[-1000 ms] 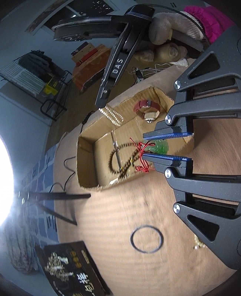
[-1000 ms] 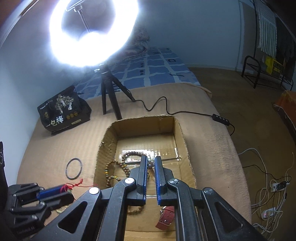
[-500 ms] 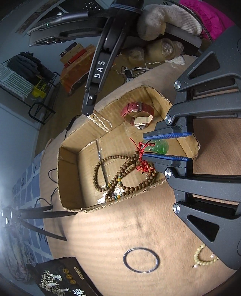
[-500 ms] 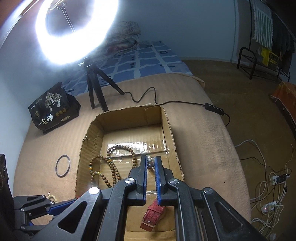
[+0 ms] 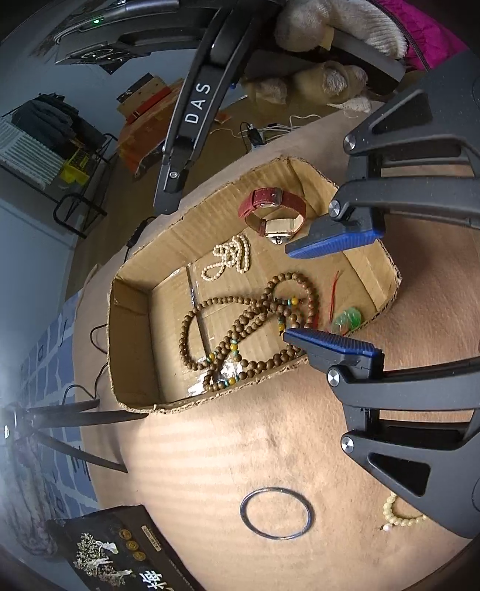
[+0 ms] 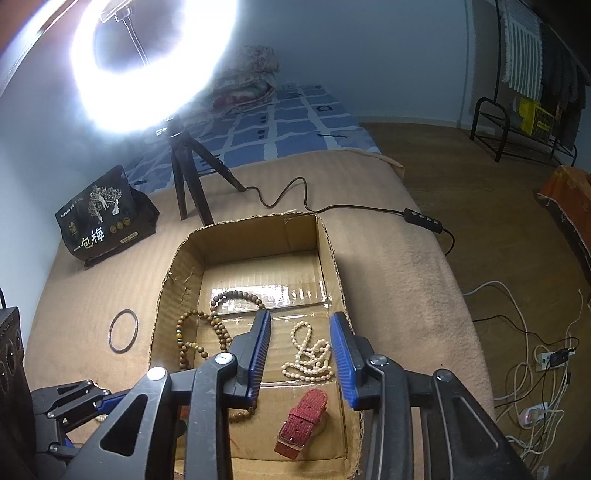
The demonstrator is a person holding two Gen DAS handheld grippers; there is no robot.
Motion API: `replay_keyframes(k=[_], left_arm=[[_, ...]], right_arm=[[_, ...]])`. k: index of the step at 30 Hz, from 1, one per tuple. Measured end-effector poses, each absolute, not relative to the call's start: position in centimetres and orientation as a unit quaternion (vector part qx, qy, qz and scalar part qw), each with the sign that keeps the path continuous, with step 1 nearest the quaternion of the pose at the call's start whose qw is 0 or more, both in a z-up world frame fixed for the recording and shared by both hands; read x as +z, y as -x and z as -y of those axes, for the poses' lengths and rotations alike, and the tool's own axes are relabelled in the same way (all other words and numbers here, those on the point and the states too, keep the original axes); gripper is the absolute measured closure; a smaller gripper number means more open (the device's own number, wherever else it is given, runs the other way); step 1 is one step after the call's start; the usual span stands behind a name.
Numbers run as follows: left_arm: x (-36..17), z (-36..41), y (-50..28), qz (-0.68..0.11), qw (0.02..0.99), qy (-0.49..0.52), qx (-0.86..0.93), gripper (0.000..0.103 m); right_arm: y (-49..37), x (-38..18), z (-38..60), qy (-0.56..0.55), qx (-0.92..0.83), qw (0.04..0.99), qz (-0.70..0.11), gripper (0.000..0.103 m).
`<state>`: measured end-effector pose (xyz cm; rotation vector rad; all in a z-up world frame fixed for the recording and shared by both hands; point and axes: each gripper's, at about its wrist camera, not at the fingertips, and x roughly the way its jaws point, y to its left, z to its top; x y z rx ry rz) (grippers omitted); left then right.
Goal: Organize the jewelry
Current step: 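Open both tools to drop the pendant and pearls into the box, then move both tools toward the cream bead bracelet on the bed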
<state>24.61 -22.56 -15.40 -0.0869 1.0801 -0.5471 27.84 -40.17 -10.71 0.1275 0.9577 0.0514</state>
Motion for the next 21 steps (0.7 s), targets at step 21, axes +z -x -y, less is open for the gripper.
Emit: replay_keyframes(k=[21], left_arm=[[-13.1, 17.5, -23.6, -0.486, 0.842, 0.035, -0.231, 0.064]], right_arm=[[-25.9, -8.2, 38.4, -0.056, 0.032, 0.898, -0.436, 0.031]])
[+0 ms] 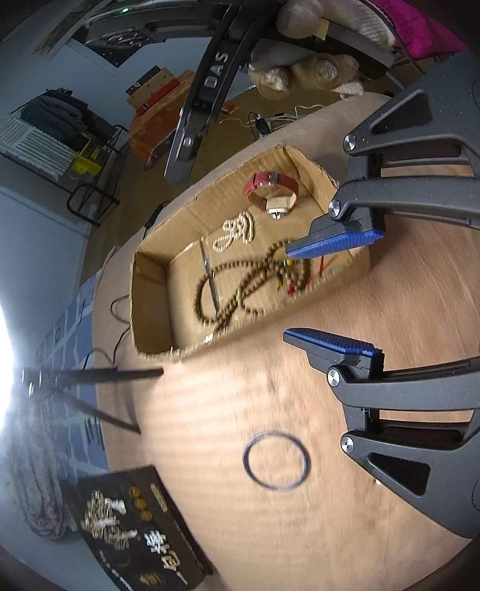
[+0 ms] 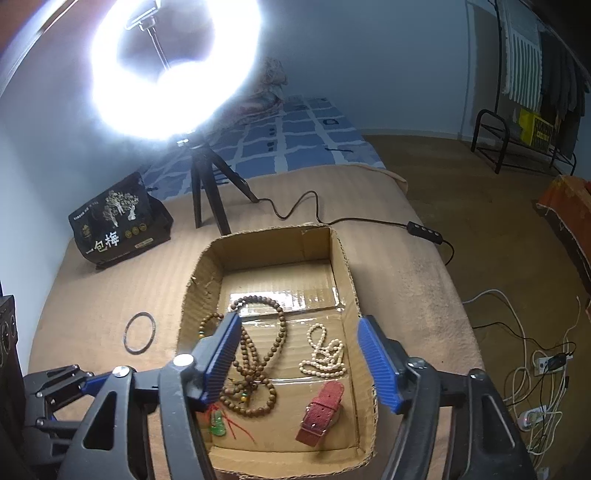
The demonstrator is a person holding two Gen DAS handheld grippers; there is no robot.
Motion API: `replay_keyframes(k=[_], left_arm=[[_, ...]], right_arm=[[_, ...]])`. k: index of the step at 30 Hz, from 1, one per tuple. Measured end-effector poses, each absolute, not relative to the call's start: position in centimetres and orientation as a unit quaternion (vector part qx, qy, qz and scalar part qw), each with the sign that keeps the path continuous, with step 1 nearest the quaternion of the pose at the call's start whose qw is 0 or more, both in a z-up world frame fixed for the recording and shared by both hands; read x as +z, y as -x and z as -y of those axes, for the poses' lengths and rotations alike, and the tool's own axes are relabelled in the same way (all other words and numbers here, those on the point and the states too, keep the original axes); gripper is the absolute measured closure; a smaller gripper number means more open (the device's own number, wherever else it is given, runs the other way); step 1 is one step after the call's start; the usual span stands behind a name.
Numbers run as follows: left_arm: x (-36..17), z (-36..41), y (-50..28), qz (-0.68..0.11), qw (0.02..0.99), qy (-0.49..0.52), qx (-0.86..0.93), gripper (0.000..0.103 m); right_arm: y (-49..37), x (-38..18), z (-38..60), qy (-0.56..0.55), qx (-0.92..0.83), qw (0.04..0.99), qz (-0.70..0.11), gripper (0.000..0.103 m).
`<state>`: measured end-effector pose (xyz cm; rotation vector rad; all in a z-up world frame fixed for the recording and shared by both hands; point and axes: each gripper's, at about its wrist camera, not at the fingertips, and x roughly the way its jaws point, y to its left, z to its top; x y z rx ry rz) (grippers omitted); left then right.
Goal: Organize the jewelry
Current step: 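Move both tools toward the cream bead bracelet on the bed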
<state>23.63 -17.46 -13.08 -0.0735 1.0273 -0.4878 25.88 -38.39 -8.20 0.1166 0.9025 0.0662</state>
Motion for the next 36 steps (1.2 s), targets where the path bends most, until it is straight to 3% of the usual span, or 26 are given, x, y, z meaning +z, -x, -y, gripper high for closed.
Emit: replay_keyframes(k=[22, 33, 36], left_arm=[[-11.3, 2.5, -22.1, -0.468, 0.868, 0.083, -0.146, 0.064], [-13.9, -0.5, -21.7, -0.497, 0.851, 0.095, -0.142, 0.064], [-14.7, -0.7, -21.7, -0.506, 0.845, 0.095, -0.146, 0.064]], right_arm=[[-23.1, -6.4, 29.4, -0.008, 0.111, 0.896, -0.429, 0.03], [-22.0, -10.6, 23.5, 0.008, 0.178, 0.855, -0.488, 0.03], [-21.8, -12.2, 22.2, 0.006, 0.193, 0.839, -0.509, 0.036]])
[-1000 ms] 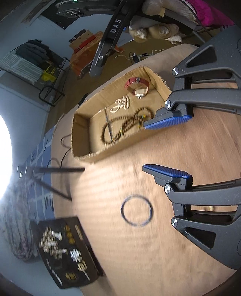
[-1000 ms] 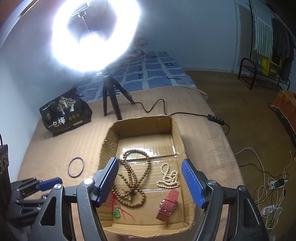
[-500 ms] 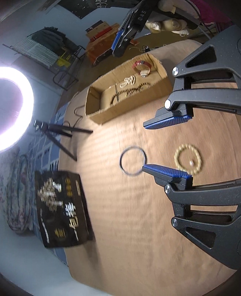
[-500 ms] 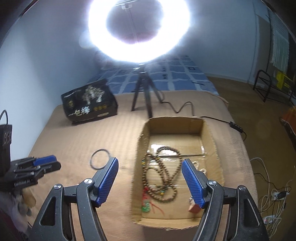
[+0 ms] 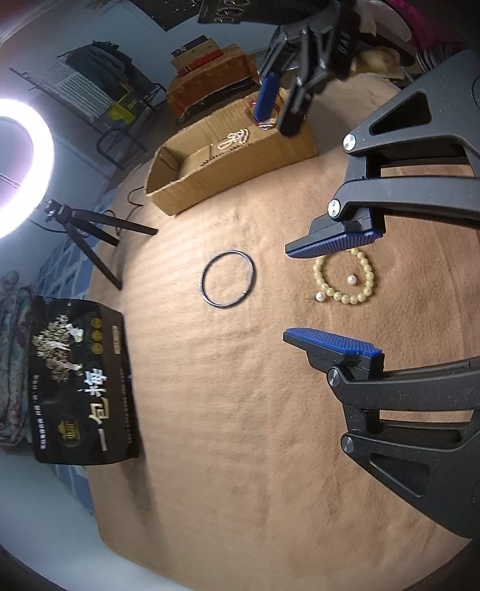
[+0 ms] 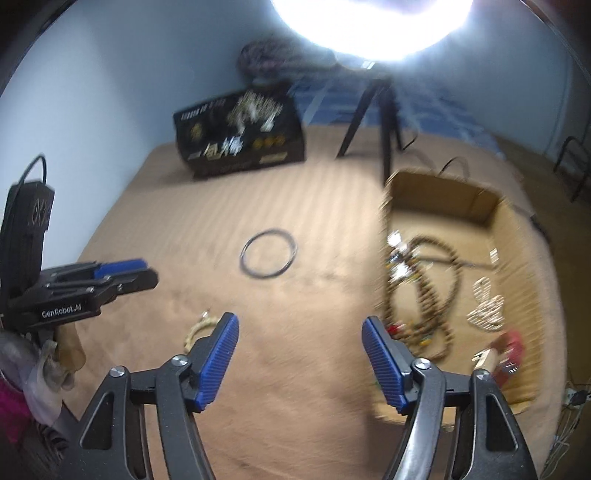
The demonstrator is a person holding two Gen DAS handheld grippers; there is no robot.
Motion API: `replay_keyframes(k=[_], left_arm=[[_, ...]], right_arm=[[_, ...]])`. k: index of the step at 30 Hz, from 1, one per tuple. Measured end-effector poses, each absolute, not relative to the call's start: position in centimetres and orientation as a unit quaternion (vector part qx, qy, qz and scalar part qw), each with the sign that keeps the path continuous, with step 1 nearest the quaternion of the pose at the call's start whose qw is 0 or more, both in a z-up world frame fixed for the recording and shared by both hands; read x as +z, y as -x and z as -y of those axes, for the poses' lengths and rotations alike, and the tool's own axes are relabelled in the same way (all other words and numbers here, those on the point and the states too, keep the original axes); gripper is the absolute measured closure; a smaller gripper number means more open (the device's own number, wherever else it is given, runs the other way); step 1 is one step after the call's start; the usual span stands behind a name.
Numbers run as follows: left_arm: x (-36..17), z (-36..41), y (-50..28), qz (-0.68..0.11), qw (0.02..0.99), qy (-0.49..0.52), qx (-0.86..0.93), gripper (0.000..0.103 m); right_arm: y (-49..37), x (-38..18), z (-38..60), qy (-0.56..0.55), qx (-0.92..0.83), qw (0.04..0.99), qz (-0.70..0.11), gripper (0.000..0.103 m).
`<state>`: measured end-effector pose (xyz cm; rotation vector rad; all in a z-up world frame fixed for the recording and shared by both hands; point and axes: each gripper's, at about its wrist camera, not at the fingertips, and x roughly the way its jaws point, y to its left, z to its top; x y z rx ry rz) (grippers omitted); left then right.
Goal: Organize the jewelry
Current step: 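Move both tools toward the cream bead bracelet on the bed, then grasp the cream bead bracelet with the right tool while the left tool pinches a white pearl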
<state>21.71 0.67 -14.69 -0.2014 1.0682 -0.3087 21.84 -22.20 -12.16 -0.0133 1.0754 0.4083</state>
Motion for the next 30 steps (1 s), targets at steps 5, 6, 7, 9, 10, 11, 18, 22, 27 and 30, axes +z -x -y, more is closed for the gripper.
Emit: replay_keyframes(k=[5, 6, 7, 9, 10, 11, 18, 22, 27, 30], left_arm=[[-16.5, -0.8, -21.9, -0.526, 0.831, 0.103, -0.151, 0.064], [-16.9, -0.8, -22.0, -0.53, 0.828, 0.105, -0.152, 0.069], [-17.2, -0.8, -22.0, -0.535, 0.824, 0.105, -0.154, 0.072], [-17.9, -0.7, -22.1, -0.541, 0.82, 0.105, -0.155, 0.073], [-18.2, -0.7, -22.1, -0.544, 0.818, 0.106, -0.156, 0.073], [-18.5, -0.6, -22.2, -0.547, 0.815, 0.107, -0.158, 0.074], [-19.9, -0.1, -22.6, -0.561, 0.804, 0.11, -0.164, 0.078], [-20.5, 0.0, -23.0, -0.566, 0.799, 0.116, -0.165, 0.082], [-21.1, 0.0, -23.6, -0.57, 0.796, 0.128, -0.162, 0.082], [-21.4, 0.2, -23.9, -0.572, 0.793, 0.127, -0.163, 0.082]], right_arm=[[-21.9, -15.0, 19.7, 0.014, 0.217, 0.811, -0.543, 0.051], [-22.0, -15.4, 19.3, 0.014, 0.219, 0.807, -0.548, 0.054], [-22.1, -15.9, 19.0, 0.014, 0.221, 0.803, -0.553, 0.058], [-22.2, -16.7, 18.5, 0.012, 0.225, 0.796, -0.562, 0.063], [-22.2, -17.1, 18.2, 0.012, 0.226, 0.793, -0.565, 0.064], [-22.2, -17.4, 17.9, 0.012, 0.227, 0.791, -0.567, 0.066], [-22.9, -19.0, 16.4, 0.006, 0.232, 0.782, -0.578, 0.074], [-23.0, -19.7, 16.0, 0.003, 0.231, 0.779, -0.583, 0.078], [-23.4, -20.2, 15.6, 0.002, 0.229, 0.779, -0.584, 0.081], [-23.4, -20.4, 15.2, 0.007, 0.23, 0.778, -0.584, 0.082]])
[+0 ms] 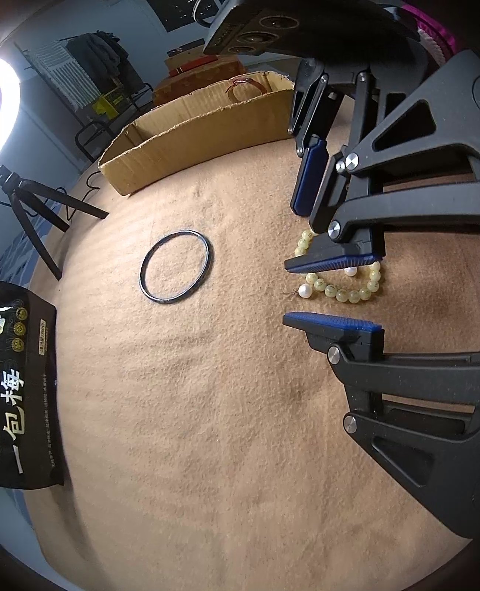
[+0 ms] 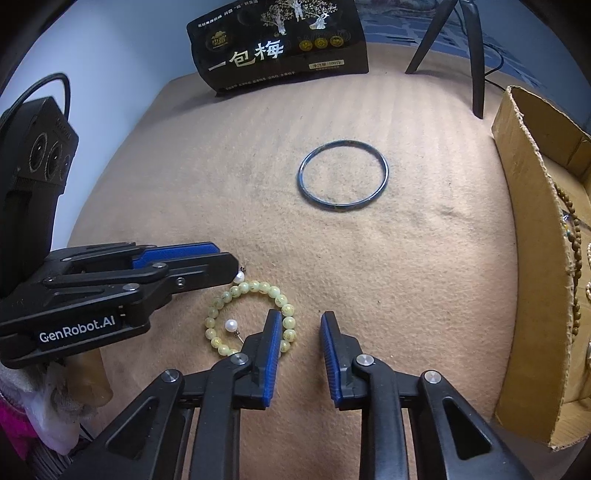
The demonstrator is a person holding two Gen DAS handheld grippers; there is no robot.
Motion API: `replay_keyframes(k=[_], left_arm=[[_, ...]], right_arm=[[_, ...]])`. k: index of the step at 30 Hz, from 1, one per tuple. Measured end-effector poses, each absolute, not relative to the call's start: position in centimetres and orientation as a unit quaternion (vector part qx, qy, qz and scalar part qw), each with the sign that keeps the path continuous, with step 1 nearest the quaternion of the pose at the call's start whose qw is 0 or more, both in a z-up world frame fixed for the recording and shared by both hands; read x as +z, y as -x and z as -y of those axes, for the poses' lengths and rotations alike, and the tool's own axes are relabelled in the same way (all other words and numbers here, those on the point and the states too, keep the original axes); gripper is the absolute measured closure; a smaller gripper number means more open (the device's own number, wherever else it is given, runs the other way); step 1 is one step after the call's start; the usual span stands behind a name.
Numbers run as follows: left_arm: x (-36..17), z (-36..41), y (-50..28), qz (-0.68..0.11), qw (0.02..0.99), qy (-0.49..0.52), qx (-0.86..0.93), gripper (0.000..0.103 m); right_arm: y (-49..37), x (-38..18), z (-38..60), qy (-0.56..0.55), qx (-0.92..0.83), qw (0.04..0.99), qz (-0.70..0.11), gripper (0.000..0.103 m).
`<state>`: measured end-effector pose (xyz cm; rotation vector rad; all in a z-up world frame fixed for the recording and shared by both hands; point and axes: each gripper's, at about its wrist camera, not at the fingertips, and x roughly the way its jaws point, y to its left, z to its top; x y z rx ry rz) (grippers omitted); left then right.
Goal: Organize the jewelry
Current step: 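Grasp the cream bead bracelet with the right tool while the left tool pinches a white pearl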
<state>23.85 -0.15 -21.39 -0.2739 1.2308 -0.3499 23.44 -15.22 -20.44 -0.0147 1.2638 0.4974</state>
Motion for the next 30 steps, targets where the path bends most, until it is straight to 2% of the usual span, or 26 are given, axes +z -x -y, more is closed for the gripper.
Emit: replay_keyframes(k=[4, 16, 22, 29, 30], left_arm=[[-22.0, 0.6, -24.1, -0.578, 0.792, 0.118, -0.158, 0.09], [-22.5, 0.9, -24.1, -0.581, 0.792, 0.11, -0.151, 0.09], [-22.9, 1.1, -24.2, -0.585, 0.79, 0.108, -0.148, 0.09], [-22.9, 1.7, -24.1, -0.582, 0.795, 0.086, -0.146, 0.09], [-22.9, 1.8, -24.1, -0.581, 0.797, 0.084, -0.143, 0.095]], right_arm=[[-23.4, -20.5, 15.1, 0.012, 0.23, 0.778, -0.584, 0.084], [-23.2, -20.7, 14.0, 0.028, 0.23, 0.78, -0.582, 0.085], [-23.1, -20.9, 14.0, 0.049, 0.215, 0.782, -0.583, 0.098], [-23.2, -20.9, 14.3, 0.048, 0.215, 0.782, -0.583, 0.098], [-23.3, -20.9, 14.2, 0.048, 0.215, 0.783, -0.582, 0.098]])
